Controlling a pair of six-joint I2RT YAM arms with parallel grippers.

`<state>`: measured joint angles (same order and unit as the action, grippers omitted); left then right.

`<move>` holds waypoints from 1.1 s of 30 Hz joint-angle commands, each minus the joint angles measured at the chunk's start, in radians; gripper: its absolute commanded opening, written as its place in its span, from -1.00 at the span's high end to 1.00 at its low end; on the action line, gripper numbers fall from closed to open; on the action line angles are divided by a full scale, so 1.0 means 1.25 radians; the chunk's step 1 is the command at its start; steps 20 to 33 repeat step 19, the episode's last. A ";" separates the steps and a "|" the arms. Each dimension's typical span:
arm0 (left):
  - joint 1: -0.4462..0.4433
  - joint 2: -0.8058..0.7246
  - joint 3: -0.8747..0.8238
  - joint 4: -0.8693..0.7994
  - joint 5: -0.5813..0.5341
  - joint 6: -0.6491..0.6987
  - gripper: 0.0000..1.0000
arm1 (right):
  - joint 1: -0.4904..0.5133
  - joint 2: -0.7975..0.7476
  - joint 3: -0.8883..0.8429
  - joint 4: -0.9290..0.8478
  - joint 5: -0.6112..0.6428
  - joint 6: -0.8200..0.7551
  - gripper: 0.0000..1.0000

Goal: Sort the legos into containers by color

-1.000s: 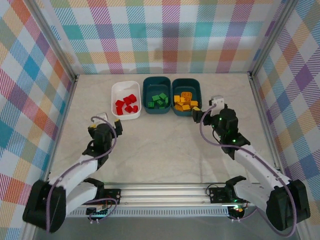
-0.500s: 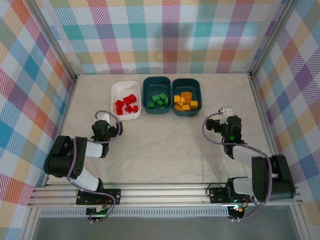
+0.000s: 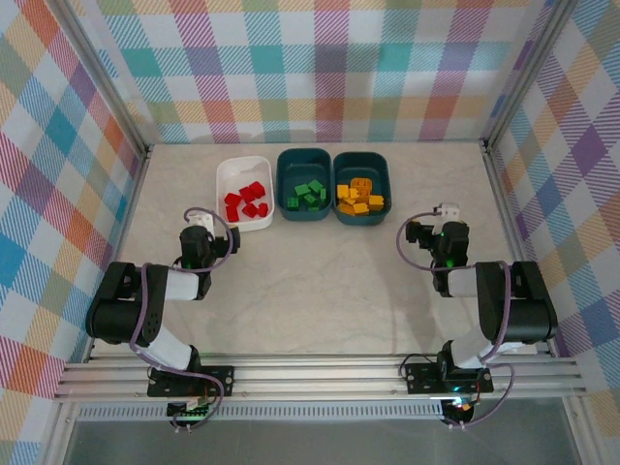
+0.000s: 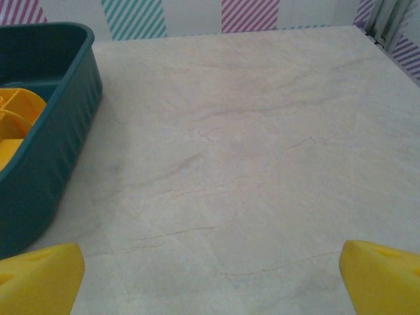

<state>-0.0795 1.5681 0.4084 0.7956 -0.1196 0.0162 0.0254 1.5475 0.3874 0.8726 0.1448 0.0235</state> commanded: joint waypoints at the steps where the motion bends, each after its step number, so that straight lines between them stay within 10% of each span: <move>1: 0.011 -0.004 0.008 0.012 0.013 0.005 -1.00 | 0.003 -0.008 0.006 -0.006 -0.037 0.001 -0.99; 33: 0.026 -0.001 0.018 -0.003 0.084 0.015 -1.00 | 0.002 -0.010 0.008 -0.010 -0.045 -0.001 -0.99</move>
